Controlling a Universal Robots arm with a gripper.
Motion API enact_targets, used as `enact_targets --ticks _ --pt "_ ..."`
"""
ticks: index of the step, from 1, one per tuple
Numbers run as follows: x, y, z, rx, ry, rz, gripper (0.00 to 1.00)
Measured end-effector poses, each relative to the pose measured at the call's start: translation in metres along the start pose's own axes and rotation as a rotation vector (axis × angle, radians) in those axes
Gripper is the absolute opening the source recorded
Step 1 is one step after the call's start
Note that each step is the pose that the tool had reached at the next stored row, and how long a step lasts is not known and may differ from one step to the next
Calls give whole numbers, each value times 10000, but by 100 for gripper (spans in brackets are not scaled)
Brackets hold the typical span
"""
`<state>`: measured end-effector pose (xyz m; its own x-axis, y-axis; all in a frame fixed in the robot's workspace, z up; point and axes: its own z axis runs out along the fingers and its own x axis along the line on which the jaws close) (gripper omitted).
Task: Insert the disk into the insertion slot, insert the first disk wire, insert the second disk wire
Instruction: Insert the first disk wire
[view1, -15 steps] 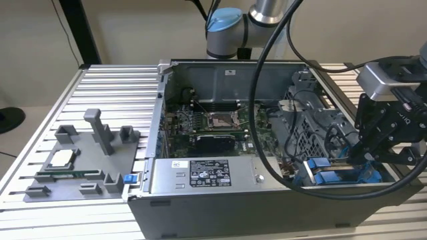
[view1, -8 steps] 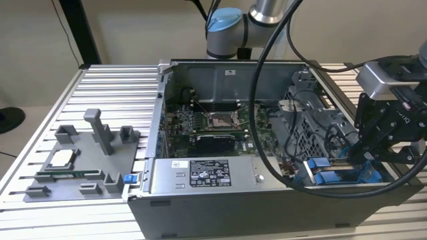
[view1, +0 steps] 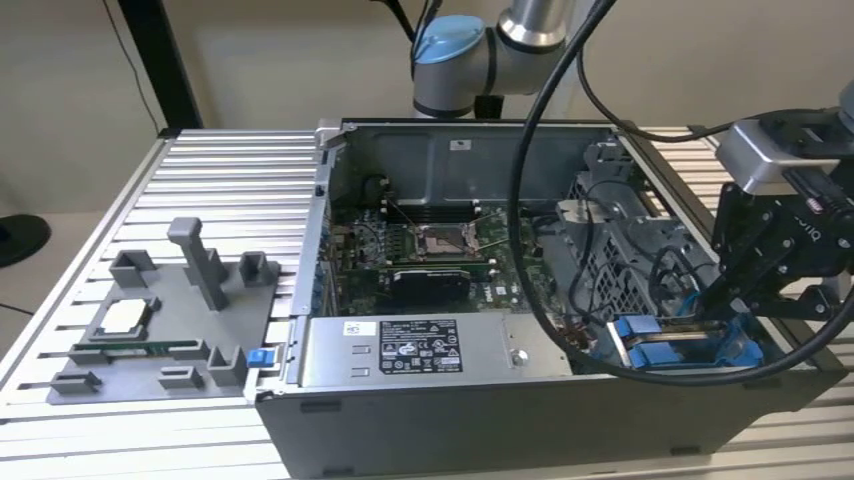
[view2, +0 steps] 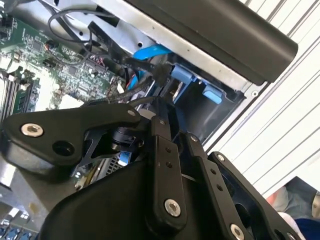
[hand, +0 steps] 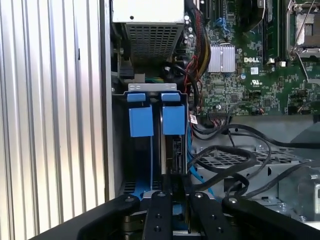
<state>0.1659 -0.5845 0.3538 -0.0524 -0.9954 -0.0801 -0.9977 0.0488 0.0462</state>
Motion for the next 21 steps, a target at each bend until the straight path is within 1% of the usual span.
enact_targets --ticks 2,7,12,15,21 --pt "-10 -26 12 0 0 -1 0" --pt "-26 -27 51 0 -1 0 0" --pt "-85 -26 83 0 0 0 0" --pt "-82 -27 106 -2 -1 -21 0" --pt "-73 -28 112 -5 2 -51 0"
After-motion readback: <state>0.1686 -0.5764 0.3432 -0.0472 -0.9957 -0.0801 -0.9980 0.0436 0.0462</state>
